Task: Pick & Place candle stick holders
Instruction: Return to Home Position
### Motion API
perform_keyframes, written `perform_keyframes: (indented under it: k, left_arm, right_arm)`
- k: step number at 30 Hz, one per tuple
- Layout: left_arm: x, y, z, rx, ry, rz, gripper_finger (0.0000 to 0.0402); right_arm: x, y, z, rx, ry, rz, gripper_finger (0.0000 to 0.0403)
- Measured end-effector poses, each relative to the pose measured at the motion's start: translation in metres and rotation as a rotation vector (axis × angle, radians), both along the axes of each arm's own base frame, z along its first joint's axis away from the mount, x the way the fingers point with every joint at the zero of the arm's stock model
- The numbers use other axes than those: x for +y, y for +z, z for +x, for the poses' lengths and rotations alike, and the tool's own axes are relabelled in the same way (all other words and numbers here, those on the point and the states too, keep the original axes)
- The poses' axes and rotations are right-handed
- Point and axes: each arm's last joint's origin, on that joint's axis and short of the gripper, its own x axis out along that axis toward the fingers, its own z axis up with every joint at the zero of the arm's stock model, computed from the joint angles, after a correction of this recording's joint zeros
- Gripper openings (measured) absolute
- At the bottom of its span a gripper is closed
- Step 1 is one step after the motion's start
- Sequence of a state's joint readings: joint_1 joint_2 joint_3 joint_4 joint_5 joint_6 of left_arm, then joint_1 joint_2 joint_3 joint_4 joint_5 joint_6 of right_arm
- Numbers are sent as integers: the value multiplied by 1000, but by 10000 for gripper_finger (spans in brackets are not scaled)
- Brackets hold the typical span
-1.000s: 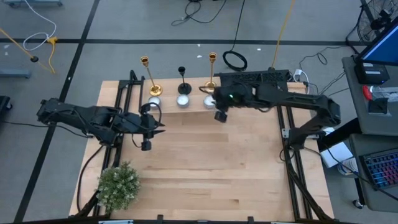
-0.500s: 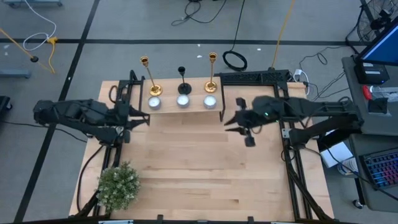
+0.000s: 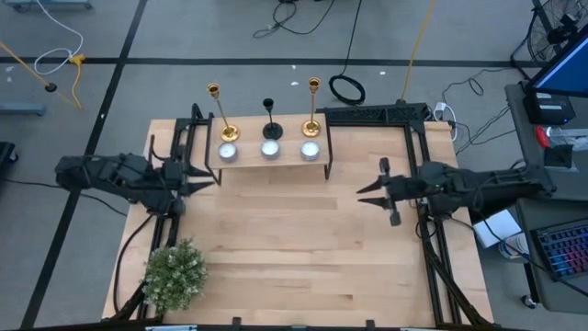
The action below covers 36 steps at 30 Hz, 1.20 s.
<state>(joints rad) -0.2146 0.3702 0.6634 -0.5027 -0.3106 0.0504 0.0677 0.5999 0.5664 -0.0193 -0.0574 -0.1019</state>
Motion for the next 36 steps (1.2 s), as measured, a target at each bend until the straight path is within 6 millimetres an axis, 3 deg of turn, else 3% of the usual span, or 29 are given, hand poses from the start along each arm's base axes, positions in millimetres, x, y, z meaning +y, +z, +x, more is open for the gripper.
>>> perform_keyframes:
  k: [8,14,20,26,36]
  left_arm:
    - [-5,-40,7,-50,-128,37,97]
    - [-7,-66,13,-137,-173,84,97]
    - [-7,-81,12,-147,-186,78,97]
    - [-7,-88,6,-188,-225,106,97]
    - [-7,-110,3,-244,-219,116,97]
  right_arm:
    - [1,-35,-28,-94,96,22,89]
    - [2,-61,-35,-246,155,22,89]
    - [2,-82,-40,-251,157,29,89]
    - [1,-91,-44,-277,156,29,89]
    - [1,-88,-47,-318,154,23,89]
